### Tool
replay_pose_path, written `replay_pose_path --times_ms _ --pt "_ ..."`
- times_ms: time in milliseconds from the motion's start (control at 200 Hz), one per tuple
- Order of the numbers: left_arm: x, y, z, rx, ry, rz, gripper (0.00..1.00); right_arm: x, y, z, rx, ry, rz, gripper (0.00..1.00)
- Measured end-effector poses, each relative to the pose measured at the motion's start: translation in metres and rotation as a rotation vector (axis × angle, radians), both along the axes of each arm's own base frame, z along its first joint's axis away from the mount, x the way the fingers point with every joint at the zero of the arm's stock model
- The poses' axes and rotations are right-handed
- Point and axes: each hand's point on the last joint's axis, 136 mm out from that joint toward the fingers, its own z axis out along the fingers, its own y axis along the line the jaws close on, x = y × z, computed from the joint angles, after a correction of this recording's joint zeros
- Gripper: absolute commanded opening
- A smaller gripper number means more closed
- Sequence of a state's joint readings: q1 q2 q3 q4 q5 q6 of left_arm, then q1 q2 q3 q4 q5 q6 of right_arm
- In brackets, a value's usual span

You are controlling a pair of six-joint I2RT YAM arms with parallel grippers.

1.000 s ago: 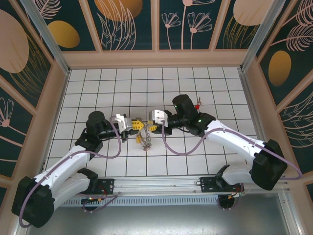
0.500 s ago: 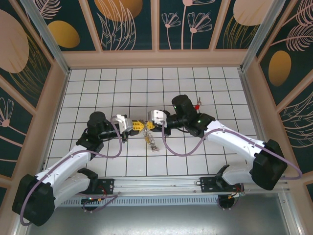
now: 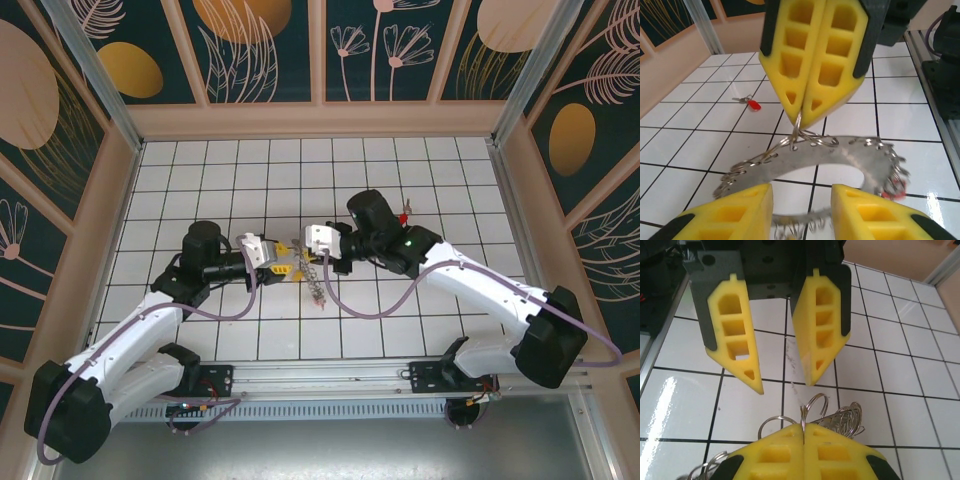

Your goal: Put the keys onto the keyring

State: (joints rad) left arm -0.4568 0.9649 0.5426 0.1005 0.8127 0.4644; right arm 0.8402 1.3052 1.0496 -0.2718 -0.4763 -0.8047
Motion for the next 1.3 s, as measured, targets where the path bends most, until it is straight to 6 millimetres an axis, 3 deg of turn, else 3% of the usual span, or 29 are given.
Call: replay_pose_path --times_ms 285,455,621,786,871,936,1156,1236,1301 --pt "0.005 -0.008 -0.003 -0.020 0.081 -0.023 0.16 -0.006 0.002 -0.008 -0.043 -0.013 0.009 0.00" --pt "0.003 -0.010 0.001 -0.038 0.087 -0.038 0.16 -0.006 0.006 -0.010 -0.041 -0.004 0.012 0.00" --pt "0.002 -0.011 0.005 -0.056 0.090 -0.053 0.27 -0.005 0.009 -0.008 -0.026 -0.001 0.010 0.00" --pt "-0.001 -0.013 0.008 -0.070 0.093 -0.074 0.24 -0.005 0.010 -0.008 -0.023 0.004 0.006 0.00" --pt "-0.001 -0.013 0.007 -0.070 0.094 -0.077 0.17 -0.005 0.011 -0.009 -0.024 0.013 0.004 0.00" --pt "-0.001 -0.013 0.007 -0.069 0.095 -0.079 0.00 -0.006 0.011 -0.010 -0.027 0.020 0.002 0.00" --pt "0.000 -0.013 0.005 -0.063 0.097 -0.069 0.00 -0.003 0.011 -0.012 -0.032 0.023 -0.013 0.00" --pt "0.000 -0.012 0.007 -0.067 0.090 -0.064 0.00 -0.003 0.011 -0.011 -0.028 0.023 -0.015 0.17" --pt "-0.003 -0.011 0.012 -0.086 0.073 -0.062 0.00 -0.002 0.010 -0.005 -0.005 0.023 -0.013 0.22"
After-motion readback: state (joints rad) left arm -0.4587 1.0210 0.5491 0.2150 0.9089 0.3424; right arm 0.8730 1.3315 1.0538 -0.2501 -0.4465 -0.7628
